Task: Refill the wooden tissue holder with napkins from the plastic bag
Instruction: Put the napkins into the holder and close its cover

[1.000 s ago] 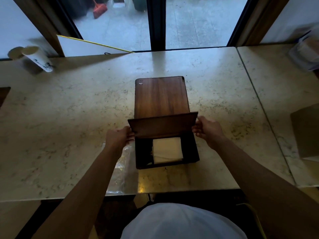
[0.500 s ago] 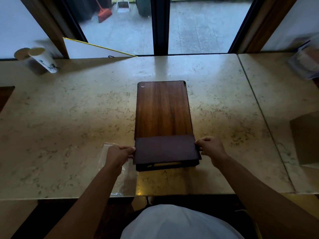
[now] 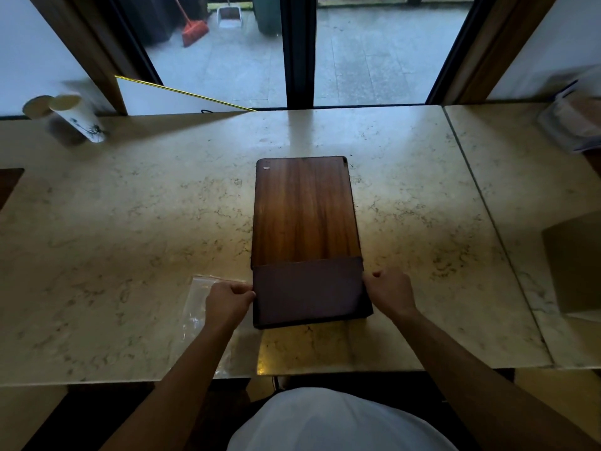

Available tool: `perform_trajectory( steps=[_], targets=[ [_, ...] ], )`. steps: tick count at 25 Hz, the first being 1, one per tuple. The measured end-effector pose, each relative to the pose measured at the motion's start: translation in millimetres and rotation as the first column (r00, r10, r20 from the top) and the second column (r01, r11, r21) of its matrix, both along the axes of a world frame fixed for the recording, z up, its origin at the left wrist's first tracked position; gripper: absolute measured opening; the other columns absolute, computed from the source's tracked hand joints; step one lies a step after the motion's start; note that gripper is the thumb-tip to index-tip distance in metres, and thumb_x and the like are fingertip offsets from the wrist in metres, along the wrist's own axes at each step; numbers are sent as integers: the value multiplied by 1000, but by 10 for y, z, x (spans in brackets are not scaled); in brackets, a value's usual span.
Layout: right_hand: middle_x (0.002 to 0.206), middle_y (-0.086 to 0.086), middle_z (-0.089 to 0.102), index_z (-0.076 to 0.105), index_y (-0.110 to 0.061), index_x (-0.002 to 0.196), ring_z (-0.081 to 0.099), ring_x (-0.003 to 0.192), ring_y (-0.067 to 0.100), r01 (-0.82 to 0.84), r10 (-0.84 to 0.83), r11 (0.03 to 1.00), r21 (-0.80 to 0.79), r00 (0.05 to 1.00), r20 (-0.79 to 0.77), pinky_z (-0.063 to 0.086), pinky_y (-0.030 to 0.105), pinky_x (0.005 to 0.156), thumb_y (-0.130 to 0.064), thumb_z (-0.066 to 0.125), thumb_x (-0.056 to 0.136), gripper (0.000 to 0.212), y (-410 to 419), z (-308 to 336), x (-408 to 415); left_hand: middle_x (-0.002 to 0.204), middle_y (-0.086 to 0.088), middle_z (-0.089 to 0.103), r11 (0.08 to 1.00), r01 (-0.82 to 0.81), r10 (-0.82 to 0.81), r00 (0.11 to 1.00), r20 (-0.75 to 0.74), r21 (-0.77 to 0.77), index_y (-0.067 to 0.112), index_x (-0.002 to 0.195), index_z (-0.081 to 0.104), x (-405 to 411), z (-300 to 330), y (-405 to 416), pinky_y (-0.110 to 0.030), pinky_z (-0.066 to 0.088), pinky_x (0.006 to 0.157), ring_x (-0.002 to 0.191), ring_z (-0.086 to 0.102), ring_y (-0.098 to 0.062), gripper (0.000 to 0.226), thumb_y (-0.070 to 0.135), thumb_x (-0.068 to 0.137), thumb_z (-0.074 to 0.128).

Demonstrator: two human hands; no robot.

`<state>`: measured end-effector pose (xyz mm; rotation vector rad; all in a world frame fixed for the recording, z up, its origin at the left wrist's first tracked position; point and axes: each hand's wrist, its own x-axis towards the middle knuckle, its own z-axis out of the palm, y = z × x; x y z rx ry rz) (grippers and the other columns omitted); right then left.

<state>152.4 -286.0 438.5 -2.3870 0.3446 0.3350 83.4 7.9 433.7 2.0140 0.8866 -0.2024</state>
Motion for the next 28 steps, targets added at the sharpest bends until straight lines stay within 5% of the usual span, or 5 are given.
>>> perform_trajectory(
  steps=[4,7,11,21,28],
  targets=[
    [53,11,53,59,-10,54,46,49,12,45,-40,998,54,996,-85,35,28,50,-29,61,91,41,-42,3,73,98,-17,74,975,-81,74,996,-43,-206,11,89,70,14,-4,-36,-46,61,78,88,71,-27,5,6,89,68],
    [91,5,69,66,-13,88,66,83,20,371,-186,856,360,870,-456,53,31,60,-45,57,94,34,-29,109,158,109,-17,72,937,-112,57,983,-173,-330,6,99,67,110,33,-82,-32,54,60,86,68,-23,24,30,96,63],
    [109,11,67,65,-9,105,64,101,26,453,-101,835,311,683,-723,53,38,78,-73,35,92,72,-38,191,347,116,-13,59,924,-55,-100,921,-377,-378,13,122,54,283,84,-115,-46,55,87,106,61,-33,67,71,91,46],
    [92,5,59,61,-7,110,58,85,21,324,-53,898,299,753,-656,44,32,73,-60,39,95,60,244,23,501,122,-26,63,989,33,-92,896,-434,-143,2,127,56,616,31,-113,-51,54,94,105,63,-43,73,61,93,30],
    [100,9,64,62,-14,99,63,90,28,305,-77,897,320,820,-567,50,35,64,-56,49,87,46,119,74,491,102,-24,66,949,-2,-139,895,-424,-316,1,108,61,695,211,23,-38,57,53,87,68,-41,52,49,93,47]
  ],
)
